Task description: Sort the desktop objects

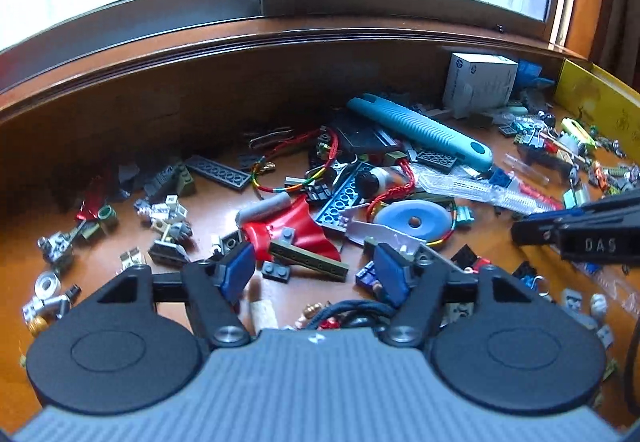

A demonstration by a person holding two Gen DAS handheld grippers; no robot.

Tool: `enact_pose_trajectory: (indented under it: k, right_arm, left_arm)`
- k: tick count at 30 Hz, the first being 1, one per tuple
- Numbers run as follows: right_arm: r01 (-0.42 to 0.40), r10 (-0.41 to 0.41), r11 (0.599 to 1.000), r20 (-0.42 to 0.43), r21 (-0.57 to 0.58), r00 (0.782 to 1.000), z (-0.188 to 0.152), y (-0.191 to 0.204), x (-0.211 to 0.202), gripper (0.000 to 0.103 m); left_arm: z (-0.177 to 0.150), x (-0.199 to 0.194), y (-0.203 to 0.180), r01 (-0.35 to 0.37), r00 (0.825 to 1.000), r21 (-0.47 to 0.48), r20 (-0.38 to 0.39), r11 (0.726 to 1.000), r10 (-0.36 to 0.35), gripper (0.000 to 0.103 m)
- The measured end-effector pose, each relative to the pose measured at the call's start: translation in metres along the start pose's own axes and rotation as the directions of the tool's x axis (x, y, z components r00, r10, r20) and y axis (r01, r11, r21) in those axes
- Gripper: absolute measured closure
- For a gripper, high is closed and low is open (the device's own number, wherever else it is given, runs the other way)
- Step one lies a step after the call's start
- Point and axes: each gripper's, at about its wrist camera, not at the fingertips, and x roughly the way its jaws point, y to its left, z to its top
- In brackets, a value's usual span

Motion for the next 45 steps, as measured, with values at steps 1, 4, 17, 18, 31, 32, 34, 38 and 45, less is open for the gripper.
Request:
enact_pose_trajectory:
  k: [1,4,17,18,31,32,34,38,45]
  right_arm:
    - [0.012,-0.012,1.000,0.001,0.006,1.000,0.001,-0.001,0.000,0.089]
    - [0.038,-0.038,0.999,0.004,0.025,0.999,0.002,-0.007,0.001,0.086]
    - [0.020,-0.020,0.999,0.009,0.045,1.000,0.001,-0.006,0.000,0.048]
    - [0.019,-0.019,0.999,0.010,0.046,1.000,0.001,-0.006,0.000,0.046]
    - [0.040,-0.041,0.998,0.018,0.053,0.999,0.001,-0.006,-0.001,0.037]
    - [0.040,-0.042,0.998,0.018,0.054,0.999,0.001,-0.007,-0.001,0.037]
    - [0.042,-0.043,0.998,0.018,0.056,0.999,0.001,-0.007,-0.001,0.037]
    - [0.042,-0.044,0.997,0.016,0.061,0.999,0.000,-0.007,-0.001,0.037]
    - [0.035,-0.036,0.998,0.017,0.052,0.999,0.000,-0.004,0.000,0.034]
  left_arm:
    - [0.000,0.000,0.001,-0.004,1.000,0.006,0.002,1.000,0.004,0.026]
    - [-0.001,0.001,0.002,-0.011,1.000,0.033,0.008,0.999,0.011,0.025]
    - [0.000,-0.001,0.004,0.073,0.997,0.078,0.000,0.994,-0.074,0.053]
    - [-0.001,-0.002,0.005,0.095,0.996,0.067,-0.010,0.993,-0.094,0.057]
    - [-0.003,-0.007,-0.004,0.114,0.993,0.042,-0.035,0.993,-0.113,0.037]
    - [-0.003,-0.007,-0.003,0.093,0.995,0.051,-0.032,0.994,-0.092,0.035]
    - [-0.004,-0.004,0.002,0.040,0.999,0.054,-0.031,0.998,-0.038,0.033]
    - [-0.002,-0.002,0.018,-0.076,0.997,0.031,-0.024,0.997,0.077,0.035]
    - [0.006,-0.010,0.011,0.083,0.996,-0.024,-0.010,0.996,-0.083,0.032]
